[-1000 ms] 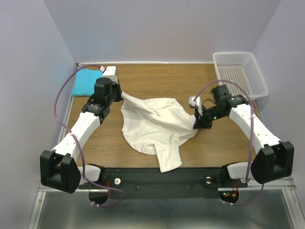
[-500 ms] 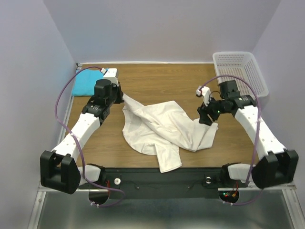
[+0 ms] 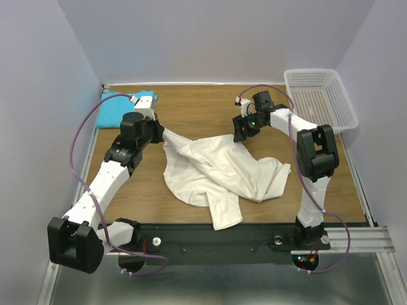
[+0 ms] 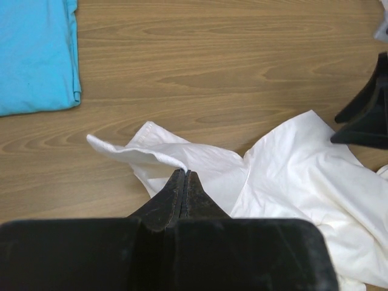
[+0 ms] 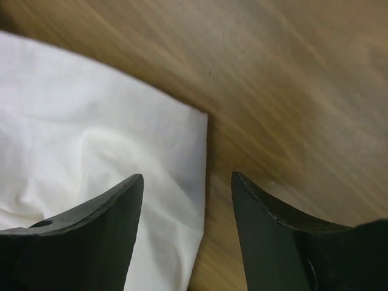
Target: Fold and stack the t-shirts
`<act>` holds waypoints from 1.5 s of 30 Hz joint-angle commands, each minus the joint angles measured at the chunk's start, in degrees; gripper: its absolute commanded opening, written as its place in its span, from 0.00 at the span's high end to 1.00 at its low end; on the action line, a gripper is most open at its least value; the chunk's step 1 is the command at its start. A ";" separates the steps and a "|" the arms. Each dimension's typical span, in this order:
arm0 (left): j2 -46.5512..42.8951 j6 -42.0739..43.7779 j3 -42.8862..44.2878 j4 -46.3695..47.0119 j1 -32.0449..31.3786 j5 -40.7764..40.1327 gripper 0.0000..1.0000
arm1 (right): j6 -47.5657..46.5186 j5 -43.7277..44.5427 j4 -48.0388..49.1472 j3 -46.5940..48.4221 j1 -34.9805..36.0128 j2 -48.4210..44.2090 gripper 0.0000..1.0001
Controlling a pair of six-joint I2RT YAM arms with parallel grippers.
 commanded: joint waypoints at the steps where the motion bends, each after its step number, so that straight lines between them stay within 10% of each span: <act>1: -2.72 -0.22 -1.17 0.25 0.26 0.69 1.00 | 5.03 1.53 3.62 4.42 -0.08 2.86 0.35; 11: -3.78 -0.48 -1.88 0.16 0.52 0.34 1.00 | 4.33 -1.81 3.36 -0.32 3.96 2.96 0.47; 16: -3.61 -0.57 -1.70 0.24 0.61 0.26 1.00 | 0.40 5.96 3.09 -0.50 3.96 -1.86 0.99; 21: -1.85 -0.74 -0.82 -0.11 0.70 -0.71 1.00 | -2.87 16.29 6.69 2.57 3.96 -13.28 0.99; 29: 0.35 -1.18 0.41 0.95 0.87 0.16 1.00 | -13.23 5.51 1.70 -9.94 17.45 -29.46 0.99; 31: 0.35 -1.01 0.50 0.86 0.87 0.25 1.00 | -15.35 3.12 -1.63 -15.93 21.17 -32.18 0.95; 35: 0.00 -0.48 0.15 0.51 1.05 -0.01 1.00 | -26.94 -6.37 -12.44 -23.78 23.47 -38.16 0.42; 45: -0.17 -1.53 -0.12 0.86 1.14 1.40 1.00 | -15.36 -3.82 -4.64 -12.21 6.78 -35.29 0.33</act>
